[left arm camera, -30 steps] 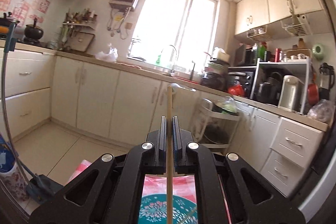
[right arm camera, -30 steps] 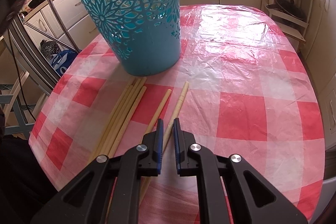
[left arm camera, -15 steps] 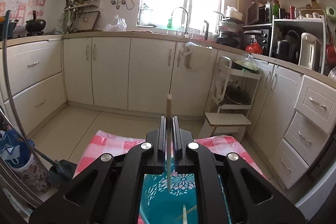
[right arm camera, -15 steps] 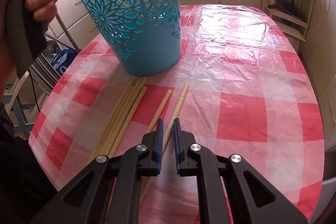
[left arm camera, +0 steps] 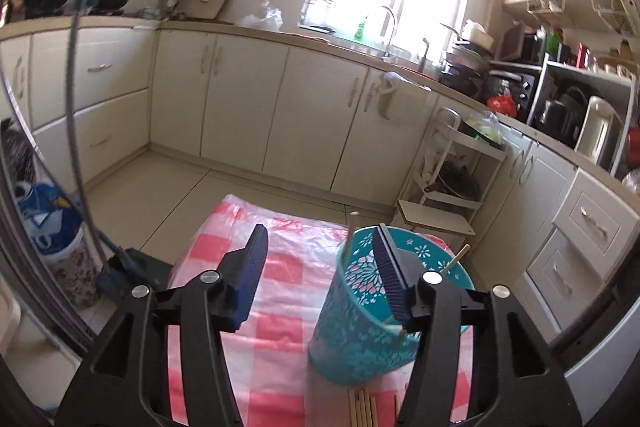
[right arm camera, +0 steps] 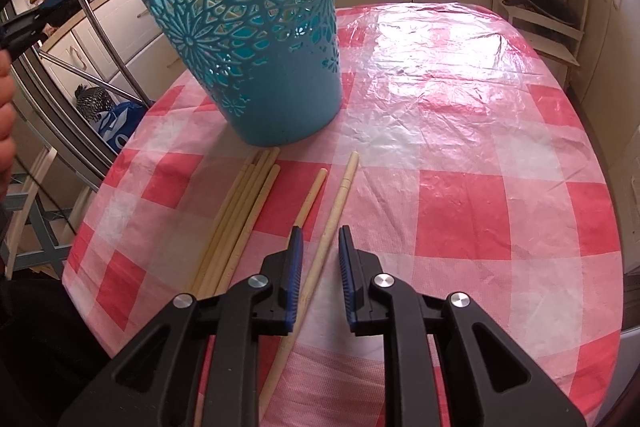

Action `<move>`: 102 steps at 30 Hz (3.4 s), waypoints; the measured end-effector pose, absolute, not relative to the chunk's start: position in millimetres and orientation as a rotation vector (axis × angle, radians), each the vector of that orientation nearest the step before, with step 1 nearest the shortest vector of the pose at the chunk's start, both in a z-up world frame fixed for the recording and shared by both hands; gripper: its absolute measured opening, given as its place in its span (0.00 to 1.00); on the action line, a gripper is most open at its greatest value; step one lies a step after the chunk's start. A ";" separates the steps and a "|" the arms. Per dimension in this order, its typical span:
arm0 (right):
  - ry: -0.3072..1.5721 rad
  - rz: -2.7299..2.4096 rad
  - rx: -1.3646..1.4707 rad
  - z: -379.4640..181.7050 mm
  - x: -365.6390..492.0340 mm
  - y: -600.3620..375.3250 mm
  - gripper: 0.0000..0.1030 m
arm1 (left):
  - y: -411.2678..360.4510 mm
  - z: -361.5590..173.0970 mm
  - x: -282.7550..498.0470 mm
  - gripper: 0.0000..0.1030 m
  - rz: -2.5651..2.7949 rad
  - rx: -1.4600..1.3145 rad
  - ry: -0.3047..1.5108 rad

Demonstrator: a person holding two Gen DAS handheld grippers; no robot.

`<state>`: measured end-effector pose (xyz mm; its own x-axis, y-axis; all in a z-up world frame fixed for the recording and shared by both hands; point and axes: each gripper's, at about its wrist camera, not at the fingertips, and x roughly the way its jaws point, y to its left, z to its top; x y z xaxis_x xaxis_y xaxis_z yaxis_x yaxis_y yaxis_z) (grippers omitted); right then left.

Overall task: Organize utensils
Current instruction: 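Grasp a chopstick with the right gripper and lift it over the basket, then open the right gripper over the basket and return it to the chopsticks, then move the left gripper back down toward the remaining chopsticks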

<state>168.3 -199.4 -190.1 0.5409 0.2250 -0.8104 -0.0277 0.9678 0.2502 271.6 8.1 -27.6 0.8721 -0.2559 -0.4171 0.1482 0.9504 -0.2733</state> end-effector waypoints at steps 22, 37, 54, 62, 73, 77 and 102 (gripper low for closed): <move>1.096 0.108 0.180 -178.8 163.3 -196.9 0.06 | 52.5 -40.4 278.0 0.60 -0.171 -0.343 0.543; 0.509 0.304 0.556 1.8 186.6 -230.2 0.06 | 58.2 -48.1 283.1 0.60 -0.156 -0.398 0.564; 0.296 -0.022 0.385 -11.3 292.0 -195.8 0.06 | 53.5 -45.9 285.7 0.62 -0.174 -0.388 0.564; 0.345 0.026 0.355 -19.5 261.8 -191.4 0.18 | 53.8 -47.6 283.9 0.63 -0.165 -0.376 0.564; 0.401 0.019 0.313 -30.7 142.9 -203.5 0.28 | 68.4 -47.4 278.3 0.66 -0.128 -0.374 0.561; 0.703 0.036 0.305 -116.1 139.0 -189.4 0.27 | 65.9 -51.6 273.3 0.66 -0.123 -0.335 0.578; 0.896 0.032 0.262 -193.0 149.5 -193.5 0.08 | -51.2 -179.7 254.2 0.66 -0.291 0.051 0.977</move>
